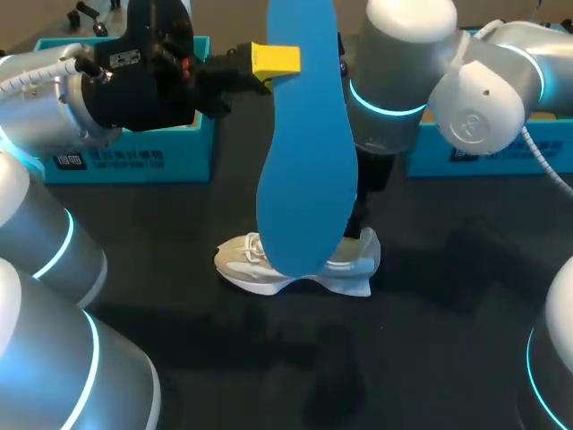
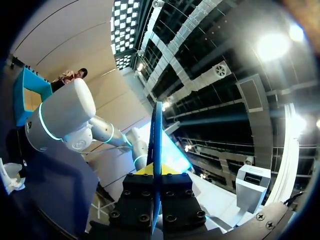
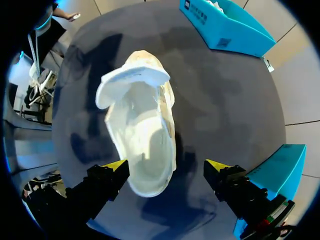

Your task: Take the shoe out of the shoebox, open the shoe tongue, remove and reinsert the insole, then place the shoe into the shoebox

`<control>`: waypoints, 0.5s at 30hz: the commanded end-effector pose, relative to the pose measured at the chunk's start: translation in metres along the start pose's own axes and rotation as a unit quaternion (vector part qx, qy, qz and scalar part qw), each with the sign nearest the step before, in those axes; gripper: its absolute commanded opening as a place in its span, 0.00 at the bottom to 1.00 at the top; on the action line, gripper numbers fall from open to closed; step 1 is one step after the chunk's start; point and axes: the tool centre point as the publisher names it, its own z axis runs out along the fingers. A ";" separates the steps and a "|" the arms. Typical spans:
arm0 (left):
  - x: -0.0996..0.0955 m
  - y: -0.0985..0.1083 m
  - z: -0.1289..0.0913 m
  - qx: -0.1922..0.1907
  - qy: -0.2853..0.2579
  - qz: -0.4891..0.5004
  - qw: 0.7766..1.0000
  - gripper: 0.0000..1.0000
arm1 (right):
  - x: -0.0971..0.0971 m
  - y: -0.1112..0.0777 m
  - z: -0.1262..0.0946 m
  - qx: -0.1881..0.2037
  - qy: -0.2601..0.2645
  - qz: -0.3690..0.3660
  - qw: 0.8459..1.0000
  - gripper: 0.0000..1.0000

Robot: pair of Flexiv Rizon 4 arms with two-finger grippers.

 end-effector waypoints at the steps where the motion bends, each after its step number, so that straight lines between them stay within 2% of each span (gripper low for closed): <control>1: 0.005 0.003 0.007 0.007 -0.002 0.000 1.000 0.00 | -0.010 0.009 0.024 0.002 0.012 -0.003 1.000 1.00; 15: 0.005 0.003 0.007 0.007 -0.002 0.000 1.000 0.00 | -0.016 0.024 0.055 0.005 0.025 -0.005 1.000 1.00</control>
